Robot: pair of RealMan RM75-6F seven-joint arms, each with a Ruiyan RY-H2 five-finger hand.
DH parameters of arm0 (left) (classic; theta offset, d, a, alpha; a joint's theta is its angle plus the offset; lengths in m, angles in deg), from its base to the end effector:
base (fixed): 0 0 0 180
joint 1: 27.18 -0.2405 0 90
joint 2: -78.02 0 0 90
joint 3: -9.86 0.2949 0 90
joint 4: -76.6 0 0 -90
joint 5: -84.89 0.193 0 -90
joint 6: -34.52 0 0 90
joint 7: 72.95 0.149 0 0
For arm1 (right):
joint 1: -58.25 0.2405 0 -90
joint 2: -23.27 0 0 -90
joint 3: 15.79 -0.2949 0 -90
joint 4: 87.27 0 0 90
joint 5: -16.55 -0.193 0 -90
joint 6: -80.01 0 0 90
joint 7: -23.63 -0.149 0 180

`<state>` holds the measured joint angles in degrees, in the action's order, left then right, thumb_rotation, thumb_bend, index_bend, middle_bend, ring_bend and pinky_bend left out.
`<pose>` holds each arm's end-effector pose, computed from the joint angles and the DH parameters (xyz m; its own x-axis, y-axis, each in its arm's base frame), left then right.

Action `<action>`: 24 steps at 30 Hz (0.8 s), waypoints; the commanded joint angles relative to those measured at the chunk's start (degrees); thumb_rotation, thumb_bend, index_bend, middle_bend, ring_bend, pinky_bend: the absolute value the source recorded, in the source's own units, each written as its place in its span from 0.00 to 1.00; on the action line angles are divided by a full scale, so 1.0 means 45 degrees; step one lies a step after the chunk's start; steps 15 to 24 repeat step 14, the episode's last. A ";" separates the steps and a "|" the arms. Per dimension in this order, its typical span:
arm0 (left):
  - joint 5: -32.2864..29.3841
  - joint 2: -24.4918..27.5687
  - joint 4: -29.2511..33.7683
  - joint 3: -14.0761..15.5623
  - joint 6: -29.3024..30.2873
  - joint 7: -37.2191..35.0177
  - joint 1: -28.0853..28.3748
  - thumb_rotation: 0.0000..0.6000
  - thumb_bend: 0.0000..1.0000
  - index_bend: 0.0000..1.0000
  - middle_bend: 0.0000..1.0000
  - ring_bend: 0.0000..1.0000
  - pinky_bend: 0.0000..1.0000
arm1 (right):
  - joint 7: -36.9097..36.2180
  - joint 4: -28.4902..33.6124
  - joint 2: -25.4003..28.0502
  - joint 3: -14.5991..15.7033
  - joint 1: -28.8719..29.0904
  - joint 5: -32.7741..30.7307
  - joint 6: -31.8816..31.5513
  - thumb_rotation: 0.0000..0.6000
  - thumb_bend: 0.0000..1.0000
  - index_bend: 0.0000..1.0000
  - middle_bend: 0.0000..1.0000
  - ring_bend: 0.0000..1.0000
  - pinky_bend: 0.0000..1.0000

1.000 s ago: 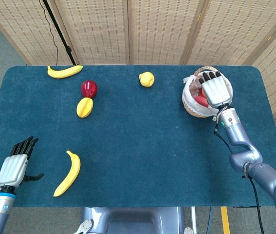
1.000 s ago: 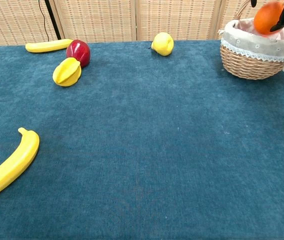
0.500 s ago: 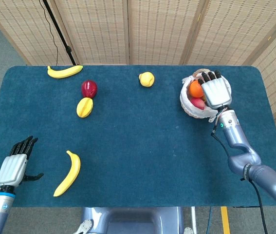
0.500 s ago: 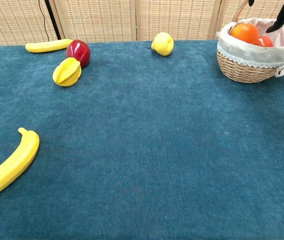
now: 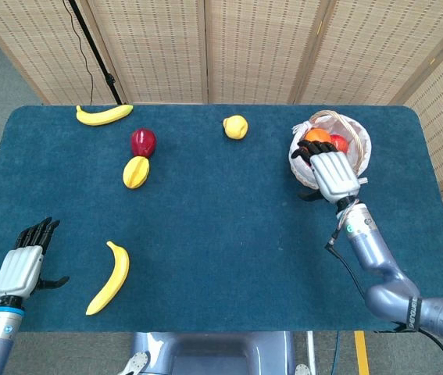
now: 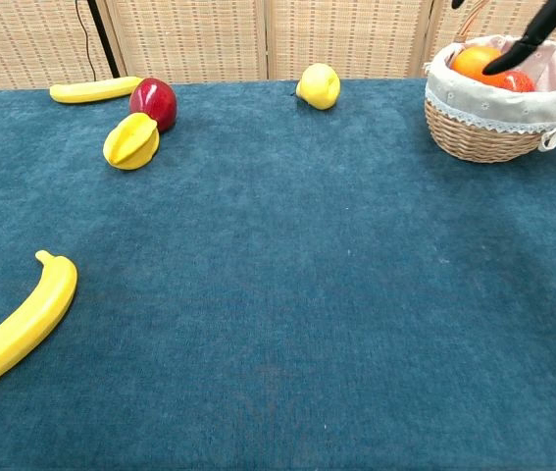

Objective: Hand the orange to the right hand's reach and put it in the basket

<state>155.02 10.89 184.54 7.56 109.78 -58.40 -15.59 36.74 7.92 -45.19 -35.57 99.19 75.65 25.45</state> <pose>-0.3022 0.2098 0.1344 0.2883 0.2258 0.9305 0.9468 0.0778 -0.3123 -0.1702 -0.4046 0.1466 0.3405 -0.1032 0.9346 -0.9149 -0.2654 0.3041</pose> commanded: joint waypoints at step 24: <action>0.1230 -0.0362 -0.0324 0.0081 0.1134 0.0137 -0.0446 1.00 0.00 0.00 0.00 0.00 0.05 | -0.0444 0.2091 0.1094 0.3178 -0.4907 0.1839 -0.4581 1.00 0.00 0.31 0.18 0.18 0.17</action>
